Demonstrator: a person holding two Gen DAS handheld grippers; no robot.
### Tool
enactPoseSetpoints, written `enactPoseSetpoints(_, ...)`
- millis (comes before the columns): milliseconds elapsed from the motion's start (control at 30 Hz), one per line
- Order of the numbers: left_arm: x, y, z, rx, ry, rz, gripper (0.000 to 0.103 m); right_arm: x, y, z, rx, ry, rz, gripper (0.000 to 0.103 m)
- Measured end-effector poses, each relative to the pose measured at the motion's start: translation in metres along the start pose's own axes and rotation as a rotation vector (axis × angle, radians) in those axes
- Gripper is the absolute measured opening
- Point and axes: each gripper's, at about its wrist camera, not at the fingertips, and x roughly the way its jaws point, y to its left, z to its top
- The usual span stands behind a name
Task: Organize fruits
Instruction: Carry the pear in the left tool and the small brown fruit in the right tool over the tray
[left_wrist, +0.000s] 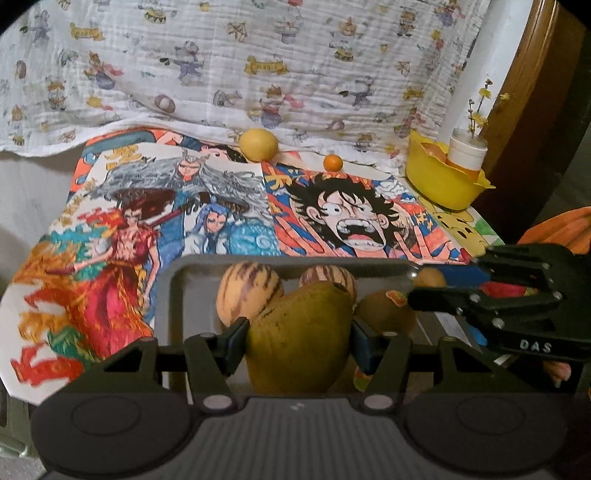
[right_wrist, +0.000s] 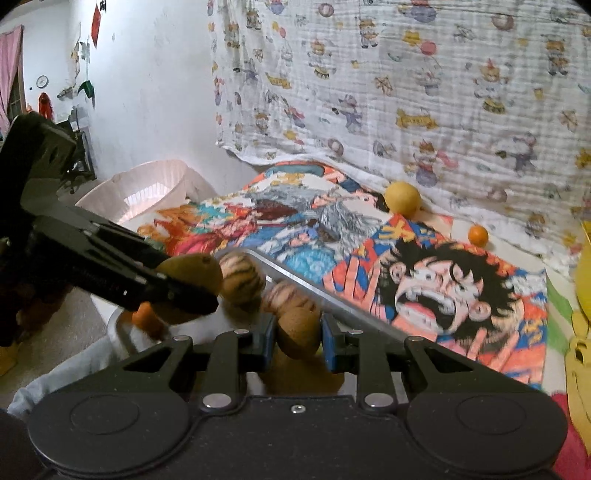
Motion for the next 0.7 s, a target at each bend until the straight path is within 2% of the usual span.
enactPoseSetpoints(333,0.007,0.011,-0.013,-0.058,0.043,0.027,0.061,0.0,0.015,-0.025,-0.024,0.071,0.015,0.028)
enactPoseSetpoints(700,0.02,0.001,-0.011,0.003,0.088,0.064,0.062,0.014,0.019,-0.038,-0.035,0.126,0.018,0.028)
